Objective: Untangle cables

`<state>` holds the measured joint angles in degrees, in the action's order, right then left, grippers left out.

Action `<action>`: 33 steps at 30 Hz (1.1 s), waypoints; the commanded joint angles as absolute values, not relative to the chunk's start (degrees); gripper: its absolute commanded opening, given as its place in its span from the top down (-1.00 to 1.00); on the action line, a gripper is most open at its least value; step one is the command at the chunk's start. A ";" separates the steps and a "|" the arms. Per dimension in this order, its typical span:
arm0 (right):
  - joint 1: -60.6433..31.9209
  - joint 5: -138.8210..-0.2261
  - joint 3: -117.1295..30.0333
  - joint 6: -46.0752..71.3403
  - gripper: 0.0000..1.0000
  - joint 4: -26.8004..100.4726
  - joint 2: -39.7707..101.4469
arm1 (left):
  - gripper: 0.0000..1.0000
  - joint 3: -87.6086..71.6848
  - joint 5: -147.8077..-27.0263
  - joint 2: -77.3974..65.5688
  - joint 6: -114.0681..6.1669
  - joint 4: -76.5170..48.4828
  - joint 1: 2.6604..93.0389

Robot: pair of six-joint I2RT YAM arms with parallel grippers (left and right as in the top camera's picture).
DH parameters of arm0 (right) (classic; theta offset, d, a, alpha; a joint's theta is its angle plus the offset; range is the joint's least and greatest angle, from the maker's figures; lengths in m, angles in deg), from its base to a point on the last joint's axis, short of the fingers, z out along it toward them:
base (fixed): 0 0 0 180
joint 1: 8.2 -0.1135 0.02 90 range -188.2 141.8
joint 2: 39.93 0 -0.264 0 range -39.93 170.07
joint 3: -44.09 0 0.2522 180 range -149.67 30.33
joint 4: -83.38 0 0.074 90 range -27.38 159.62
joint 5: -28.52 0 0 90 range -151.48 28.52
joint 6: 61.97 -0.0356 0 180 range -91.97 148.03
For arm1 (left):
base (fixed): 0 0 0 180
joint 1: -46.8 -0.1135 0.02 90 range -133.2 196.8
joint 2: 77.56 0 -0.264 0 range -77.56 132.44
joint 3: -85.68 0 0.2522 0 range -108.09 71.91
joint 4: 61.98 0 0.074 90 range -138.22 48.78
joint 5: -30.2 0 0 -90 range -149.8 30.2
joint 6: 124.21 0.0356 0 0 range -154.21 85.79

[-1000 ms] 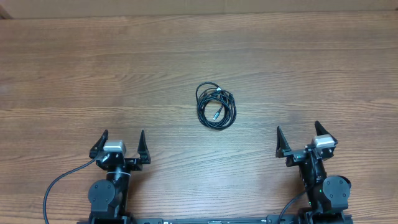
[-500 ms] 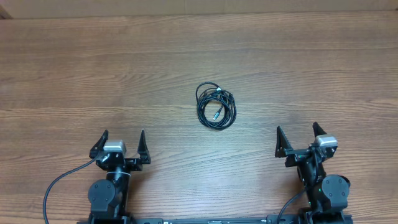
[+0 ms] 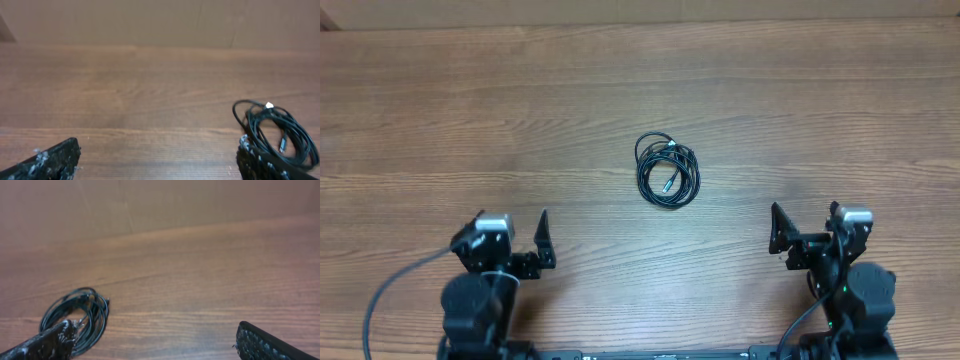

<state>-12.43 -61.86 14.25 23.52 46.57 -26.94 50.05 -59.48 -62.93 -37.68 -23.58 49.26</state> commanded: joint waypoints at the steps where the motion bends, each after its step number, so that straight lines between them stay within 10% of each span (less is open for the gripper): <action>1: -12.69 -61.10 8.22 23.08 -1.00 44.87 -21.10 | -0.99 42.66 -61.60 -54.99 -38.51 -21.33 48.69; 15: -12.69 -65.71 -17.55 23.10 -1.00 24.83 8.88 | -0.99 8.43 -62.52 -23.13 -38.49 12.16 48.69; 33: -12.69 -69.29 -21.31 23.08 -1.00 24.69 15.05 | -0.99 0.19 -77.12 -3.52 -37.59 -9.20 52.25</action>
<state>-12.40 -68.77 -19.56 23.52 24.50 15.31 5.26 -74.52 -8.64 -39.10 -9.48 50.00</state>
